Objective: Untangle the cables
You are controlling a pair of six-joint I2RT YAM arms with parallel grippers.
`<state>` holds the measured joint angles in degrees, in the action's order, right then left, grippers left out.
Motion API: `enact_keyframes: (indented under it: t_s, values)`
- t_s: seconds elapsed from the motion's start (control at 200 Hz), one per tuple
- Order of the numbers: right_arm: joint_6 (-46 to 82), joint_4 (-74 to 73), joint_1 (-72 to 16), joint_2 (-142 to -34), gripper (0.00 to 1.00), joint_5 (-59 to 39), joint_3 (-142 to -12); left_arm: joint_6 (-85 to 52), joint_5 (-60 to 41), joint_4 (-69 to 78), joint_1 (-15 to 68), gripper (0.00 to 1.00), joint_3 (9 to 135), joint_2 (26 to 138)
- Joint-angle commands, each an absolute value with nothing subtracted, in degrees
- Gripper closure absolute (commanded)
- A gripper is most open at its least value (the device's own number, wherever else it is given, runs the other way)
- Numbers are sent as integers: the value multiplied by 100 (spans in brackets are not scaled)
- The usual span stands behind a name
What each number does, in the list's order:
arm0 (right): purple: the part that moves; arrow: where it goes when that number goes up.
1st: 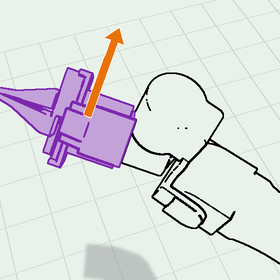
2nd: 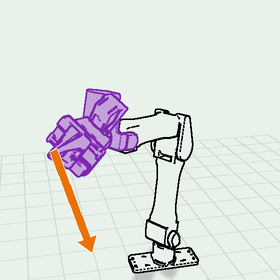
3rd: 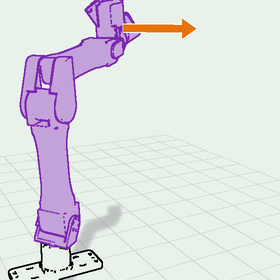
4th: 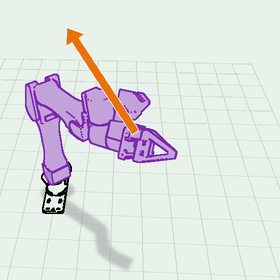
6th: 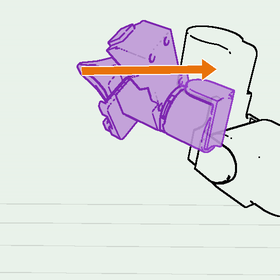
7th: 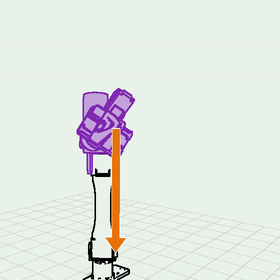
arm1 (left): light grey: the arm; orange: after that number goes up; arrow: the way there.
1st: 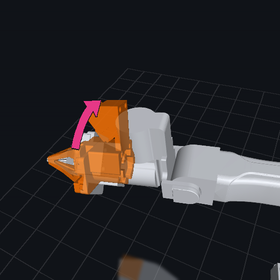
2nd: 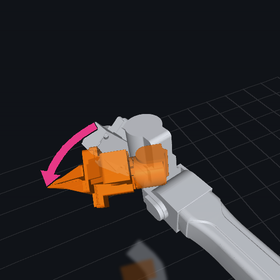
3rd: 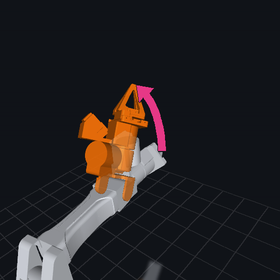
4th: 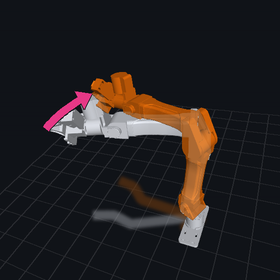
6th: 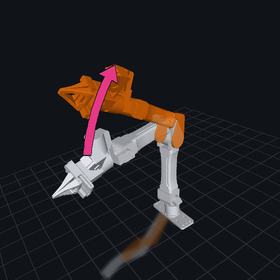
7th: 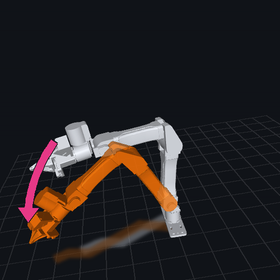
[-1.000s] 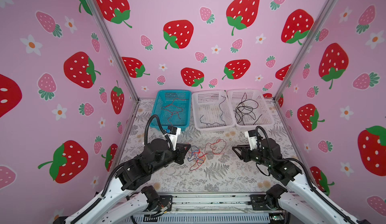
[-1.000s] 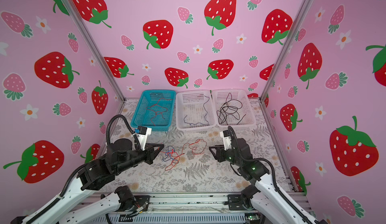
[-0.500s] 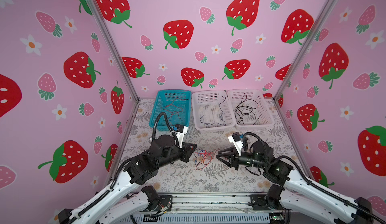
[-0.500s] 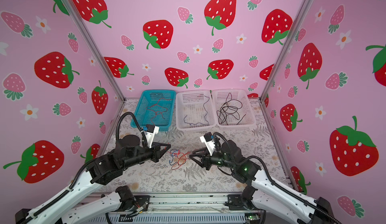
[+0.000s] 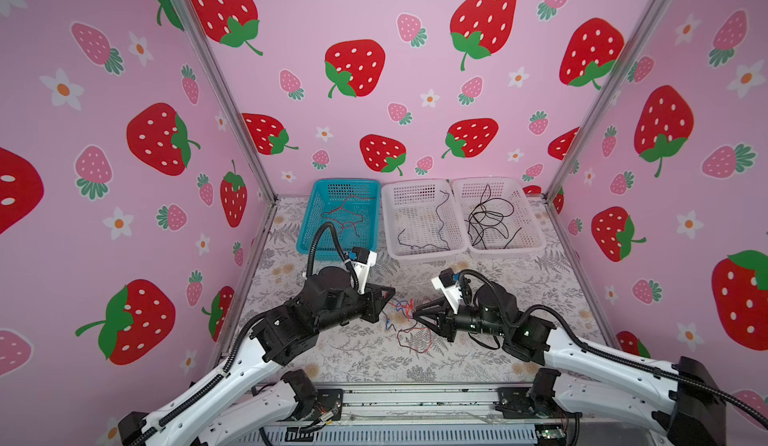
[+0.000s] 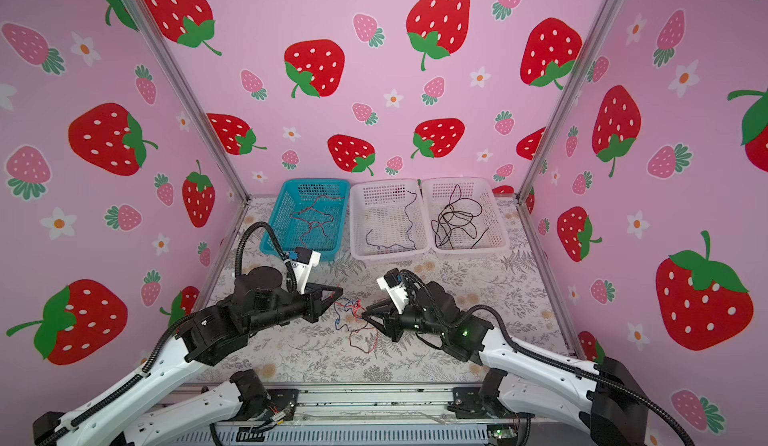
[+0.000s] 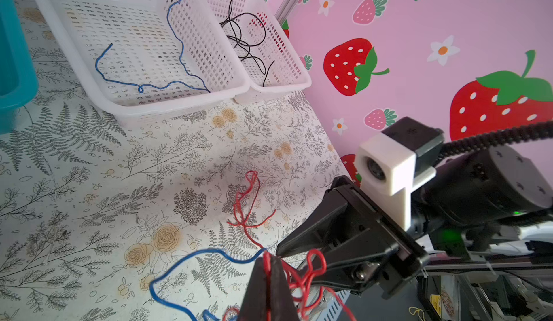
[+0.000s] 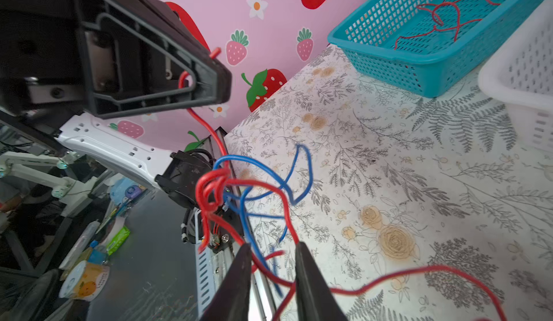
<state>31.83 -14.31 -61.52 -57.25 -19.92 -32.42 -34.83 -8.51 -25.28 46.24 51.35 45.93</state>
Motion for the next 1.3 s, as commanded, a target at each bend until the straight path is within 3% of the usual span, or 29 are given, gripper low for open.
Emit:
enact_keyframes:
  t_s: [0.0, 0.16, 0.325, 0.445, 0.495, 0.665, 0.925, 1.296]
  values:
    - [3041, -1733, -6188, -5805, 80, -1781, -3438, -3579, -1008, -2302, 4604, 100, 5249, 4511]
    - [2968, -1704, -6188, -5880, 74, -1586, -3406, -3547, -966, -2416, 4605, 100, 5234, 4371]
    - [3023, -2139, -6195, -5888, 59, -1931, -3231, -3489, -959, -2487, 4608, 100, 5235, 4280]
    - [3084, -2434, -6208, -6002, 58, -2039, -3187, -3497, -1032, -2460, 4603, 100, 5187, 4264]
    - [3076, -2465, -6209, -6007, 62, -1976, -3194, -3503, -1046, -2455, 4606, 100, 5180, 4254]
    - [2881, -2177, -6214, -5843, 100, -1530, -3298, -3433, -982, -2657, 4605, 100, 5165, 4151]
    - [2487, -690, -6125, -4936, 100, 172, -3646, -3352, -457, -3449, 4588, 100, 4950, 3841]
    - [3776, -736, -5501, -4248, 100, 479, -3521, -3440, -486, -3950, 4554, 100, 4681, 3629]
